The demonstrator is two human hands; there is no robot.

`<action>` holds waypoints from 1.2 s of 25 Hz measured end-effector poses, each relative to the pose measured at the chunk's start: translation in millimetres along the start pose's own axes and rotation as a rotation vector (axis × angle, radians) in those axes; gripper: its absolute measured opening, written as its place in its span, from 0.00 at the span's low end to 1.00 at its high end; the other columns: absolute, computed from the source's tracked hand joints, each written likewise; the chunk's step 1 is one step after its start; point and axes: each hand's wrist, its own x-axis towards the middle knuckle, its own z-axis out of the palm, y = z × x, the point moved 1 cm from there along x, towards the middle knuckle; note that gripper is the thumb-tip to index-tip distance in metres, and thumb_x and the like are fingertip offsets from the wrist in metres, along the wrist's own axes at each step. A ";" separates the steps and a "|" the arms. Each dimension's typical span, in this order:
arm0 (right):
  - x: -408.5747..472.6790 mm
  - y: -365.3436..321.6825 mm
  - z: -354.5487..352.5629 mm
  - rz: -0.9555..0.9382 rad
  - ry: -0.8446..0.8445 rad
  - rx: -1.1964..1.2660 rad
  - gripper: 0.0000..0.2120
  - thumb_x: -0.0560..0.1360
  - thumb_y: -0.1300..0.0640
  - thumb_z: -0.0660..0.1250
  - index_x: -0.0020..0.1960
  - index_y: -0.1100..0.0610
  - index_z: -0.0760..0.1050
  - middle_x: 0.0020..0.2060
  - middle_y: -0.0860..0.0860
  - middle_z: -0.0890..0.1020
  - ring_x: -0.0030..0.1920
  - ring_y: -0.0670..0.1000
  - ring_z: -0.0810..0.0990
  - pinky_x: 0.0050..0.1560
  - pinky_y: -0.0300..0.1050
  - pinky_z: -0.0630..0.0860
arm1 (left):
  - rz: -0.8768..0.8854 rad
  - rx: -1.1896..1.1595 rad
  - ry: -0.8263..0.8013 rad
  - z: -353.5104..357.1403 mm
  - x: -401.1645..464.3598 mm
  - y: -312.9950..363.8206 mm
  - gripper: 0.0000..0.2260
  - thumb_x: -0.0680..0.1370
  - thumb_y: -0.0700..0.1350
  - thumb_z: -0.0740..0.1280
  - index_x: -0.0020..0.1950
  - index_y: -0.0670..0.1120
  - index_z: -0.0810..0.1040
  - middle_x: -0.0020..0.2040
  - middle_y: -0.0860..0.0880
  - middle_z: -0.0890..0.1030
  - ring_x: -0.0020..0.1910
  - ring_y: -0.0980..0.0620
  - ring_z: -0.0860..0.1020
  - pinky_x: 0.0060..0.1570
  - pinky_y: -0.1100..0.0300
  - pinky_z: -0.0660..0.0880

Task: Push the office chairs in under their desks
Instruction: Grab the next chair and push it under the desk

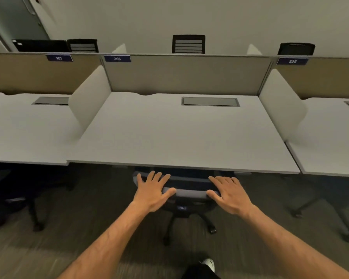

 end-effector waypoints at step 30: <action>65.8 5.3 -3.3 0.104 0.143 -0.041 0.34 0.78 0.29 0.47 0.72 0.48 0.72 0.66 0.47 0.79 0.65 0.50 0.76 0.67 0.54 0.68 | 0.128 0.027 0.169 -23.1 77.2 -50.6 0.37 0.76 0.75 0.38 0.75 0.60 0.68 0.72 0.52 0.74 0.72 0.49 0.70 0.74 0.34 0.52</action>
